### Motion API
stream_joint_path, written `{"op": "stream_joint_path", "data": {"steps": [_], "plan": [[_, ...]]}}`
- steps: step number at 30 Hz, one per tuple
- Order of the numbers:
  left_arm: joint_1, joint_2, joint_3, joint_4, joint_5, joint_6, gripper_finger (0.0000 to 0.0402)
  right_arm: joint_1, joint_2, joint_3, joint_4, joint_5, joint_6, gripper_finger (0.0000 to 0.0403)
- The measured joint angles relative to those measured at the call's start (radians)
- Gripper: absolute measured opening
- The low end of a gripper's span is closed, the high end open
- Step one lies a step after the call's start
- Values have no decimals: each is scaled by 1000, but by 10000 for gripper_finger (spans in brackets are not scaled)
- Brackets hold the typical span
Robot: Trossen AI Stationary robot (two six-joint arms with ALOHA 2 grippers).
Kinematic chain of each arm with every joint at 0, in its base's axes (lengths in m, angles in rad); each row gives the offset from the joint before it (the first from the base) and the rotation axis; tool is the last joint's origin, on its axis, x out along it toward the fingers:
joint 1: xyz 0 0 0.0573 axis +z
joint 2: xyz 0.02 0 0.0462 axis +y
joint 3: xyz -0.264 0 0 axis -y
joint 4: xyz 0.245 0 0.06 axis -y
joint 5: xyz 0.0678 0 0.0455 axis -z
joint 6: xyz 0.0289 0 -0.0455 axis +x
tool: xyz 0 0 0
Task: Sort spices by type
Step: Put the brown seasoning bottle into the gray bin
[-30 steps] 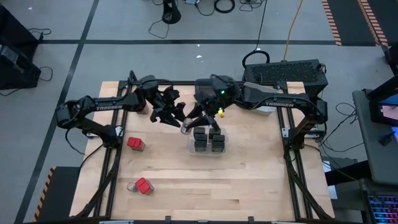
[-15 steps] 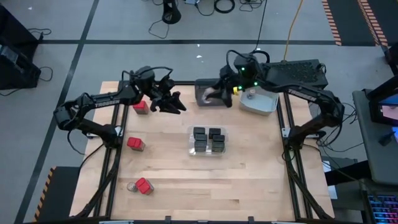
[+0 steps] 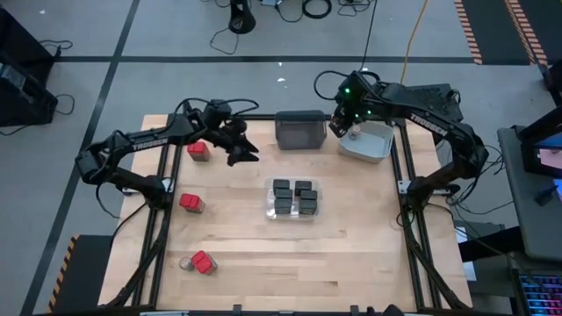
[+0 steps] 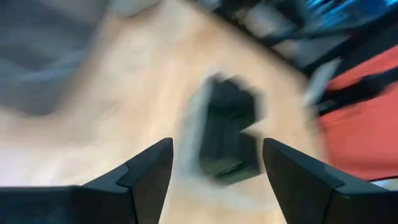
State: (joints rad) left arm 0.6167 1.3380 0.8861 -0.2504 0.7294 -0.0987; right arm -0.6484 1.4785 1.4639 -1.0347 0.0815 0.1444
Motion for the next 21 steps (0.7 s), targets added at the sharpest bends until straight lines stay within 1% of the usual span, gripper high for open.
{"op": "stream_joint_path", "data": {"steps": [2,3,5,7,12,16,21], "plan": [[-15,0,53,-140,-132,107,253,-20,16,0,3,8,8,153],[-22,0,83,-197,-181,148,253,-29,24,0,1,30,18,153],[-33,0,133,-260,-232,194,253,-40,30,-12,-5,95,34,154],[-38,0,175,-283,-243,211,253,-50,22,-47,1,153,62,154],[-41,0,236,-288,-278,212,253,-84,-12,-181,45,157,157,154],[-41,0,243,-288,-289,216,253,-96,-17,-275,77,172,250,155],[-41,0,243,-291,-290,216,253,-100,-18,-335,96,239,320,154]]}}
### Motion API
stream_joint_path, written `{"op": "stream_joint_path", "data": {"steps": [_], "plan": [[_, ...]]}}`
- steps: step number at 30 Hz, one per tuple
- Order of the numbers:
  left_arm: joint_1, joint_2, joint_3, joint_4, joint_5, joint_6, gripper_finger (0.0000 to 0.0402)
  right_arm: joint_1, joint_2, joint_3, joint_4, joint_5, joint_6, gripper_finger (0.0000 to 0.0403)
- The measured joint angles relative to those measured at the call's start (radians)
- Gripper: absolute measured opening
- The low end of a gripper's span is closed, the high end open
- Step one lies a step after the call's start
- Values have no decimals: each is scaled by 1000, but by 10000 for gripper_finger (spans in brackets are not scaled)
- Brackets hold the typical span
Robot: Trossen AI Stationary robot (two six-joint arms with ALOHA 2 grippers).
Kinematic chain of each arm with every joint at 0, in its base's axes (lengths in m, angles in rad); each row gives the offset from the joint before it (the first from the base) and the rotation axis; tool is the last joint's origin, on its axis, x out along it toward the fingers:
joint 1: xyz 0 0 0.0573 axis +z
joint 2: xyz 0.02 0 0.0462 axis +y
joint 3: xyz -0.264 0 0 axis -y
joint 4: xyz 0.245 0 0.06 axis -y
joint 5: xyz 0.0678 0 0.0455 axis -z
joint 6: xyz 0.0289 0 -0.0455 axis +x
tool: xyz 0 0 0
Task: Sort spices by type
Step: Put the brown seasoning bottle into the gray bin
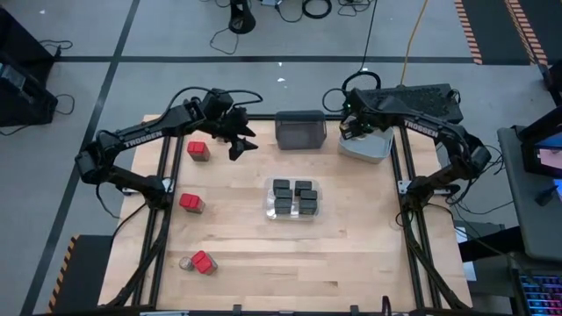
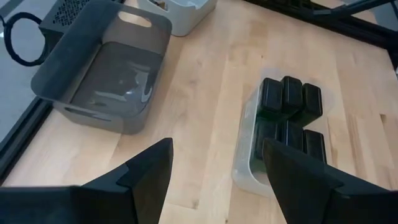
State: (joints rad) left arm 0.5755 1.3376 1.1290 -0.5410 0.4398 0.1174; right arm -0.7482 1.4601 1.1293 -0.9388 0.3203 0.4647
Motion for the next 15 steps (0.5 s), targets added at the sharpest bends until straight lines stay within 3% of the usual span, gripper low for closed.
{"op": "stream_joint_path", "data": {"steps": [15], "plan": [[0,0,0,-29,0,-7,253,-24,0,-176,188,174,206,159]]}}
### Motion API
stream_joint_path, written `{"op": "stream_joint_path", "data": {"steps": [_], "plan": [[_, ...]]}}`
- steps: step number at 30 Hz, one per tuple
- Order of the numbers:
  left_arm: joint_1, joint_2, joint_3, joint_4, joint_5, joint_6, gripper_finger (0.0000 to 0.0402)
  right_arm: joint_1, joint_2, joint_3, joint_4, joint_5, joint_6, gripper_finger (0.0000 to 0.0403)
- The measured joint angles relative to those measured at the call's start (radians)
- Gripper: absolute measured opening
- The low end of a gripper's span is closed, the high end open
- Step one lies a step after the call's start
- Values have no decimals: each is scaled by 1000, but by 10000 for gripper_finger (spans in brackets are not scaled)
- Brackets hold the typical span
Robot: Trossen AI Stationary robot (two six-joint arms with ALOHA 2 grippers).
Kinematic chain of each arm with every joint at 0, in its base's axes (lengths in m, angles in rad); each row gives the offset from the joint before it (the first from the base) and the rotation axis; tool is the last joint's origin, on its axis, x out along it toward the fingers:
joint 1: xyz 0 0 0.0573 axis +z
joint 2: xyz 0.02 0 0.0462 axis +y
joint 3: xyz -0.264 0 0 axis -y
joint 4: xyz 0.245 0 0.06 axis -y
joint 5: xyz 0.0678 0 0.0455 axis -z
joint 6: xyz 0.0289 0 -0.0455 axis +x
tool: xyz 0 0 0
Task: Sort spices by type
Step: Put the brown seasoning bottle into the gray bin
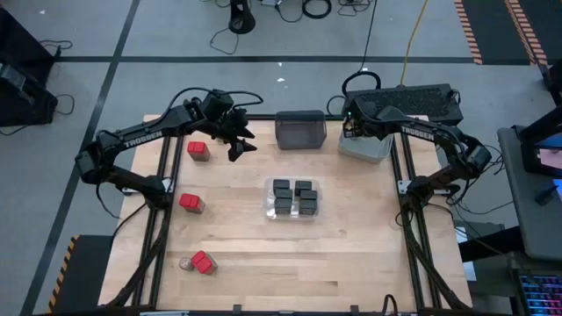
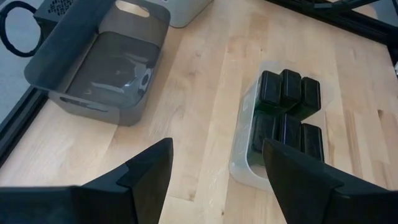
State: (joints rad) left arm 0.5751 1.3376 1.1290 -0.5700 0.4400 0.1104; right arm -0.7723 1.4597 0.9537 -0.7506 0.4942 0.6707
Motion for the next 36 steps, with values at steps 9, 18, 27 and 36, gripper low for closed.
{"op": "stream_joint_path", "data": {"steps": [9,18,27,36], "plan": [[0,0,0,1,0,0,253,2,0,-90,68,56,115,159],[0,0,0,13,0,0,253,2,0,-152,209,59,156,160],[-2,0,0,12,0,-2,253,0,0,-158,225,95,156,160],[-16,0,0,12,0,-3,253,0,0,-171,225,105,164,160]]}}
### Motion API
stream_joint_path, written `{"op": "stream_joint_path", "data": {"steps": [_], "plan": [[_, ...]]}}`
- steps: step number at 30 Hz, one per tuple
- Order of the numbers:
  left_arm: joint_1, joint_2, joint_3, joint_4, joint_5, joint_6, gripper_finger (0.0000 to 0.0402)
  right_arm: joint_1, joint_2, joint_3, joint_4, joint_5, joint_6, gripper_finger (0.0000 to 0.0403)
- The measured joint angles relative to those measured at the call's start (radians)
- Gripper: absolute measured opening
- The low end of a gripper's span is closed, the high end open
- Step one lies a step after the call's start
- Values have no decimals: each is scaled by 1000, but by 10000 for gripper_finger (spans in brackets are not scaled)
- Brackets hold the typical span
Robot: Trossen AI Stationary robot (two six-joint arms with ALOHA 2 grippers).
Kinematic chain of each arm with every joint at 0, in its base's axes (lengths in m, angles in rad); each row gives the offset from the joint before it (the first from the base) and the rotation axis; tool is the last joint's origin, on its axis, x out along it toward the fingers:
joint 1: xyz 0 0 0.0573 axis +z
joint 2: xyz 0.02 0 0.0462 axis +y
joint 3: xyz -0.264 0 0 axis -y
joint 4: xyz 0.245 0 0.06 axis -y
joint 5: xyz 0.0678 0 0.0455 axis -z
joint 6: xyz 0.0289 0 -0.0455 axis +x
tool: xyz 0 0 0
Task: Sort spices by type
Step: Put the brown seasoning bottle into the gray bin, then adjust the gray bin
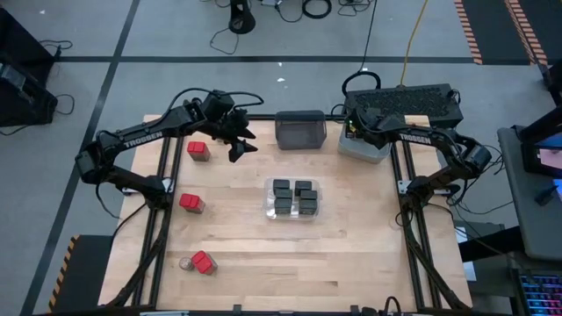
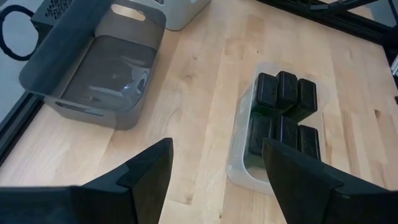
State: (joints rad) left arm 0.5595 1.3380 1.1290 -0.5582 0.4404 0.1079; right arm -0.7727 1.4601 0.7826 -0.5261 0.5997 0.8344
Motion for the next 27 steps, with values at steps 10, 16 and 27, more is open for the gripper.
{"op": "stream_joint_path", "data": {"steps": [10,16,27], "plan": [[-22,0,0,0,0,1,253,1,0,-54,48,-2,36,160],[-34,0,0,0,0,1,253,2,0,-55,67,-1,4,160],[-39,0,0,0,0,-24,253,2,0,-55,115,-3,-16,240]]}}
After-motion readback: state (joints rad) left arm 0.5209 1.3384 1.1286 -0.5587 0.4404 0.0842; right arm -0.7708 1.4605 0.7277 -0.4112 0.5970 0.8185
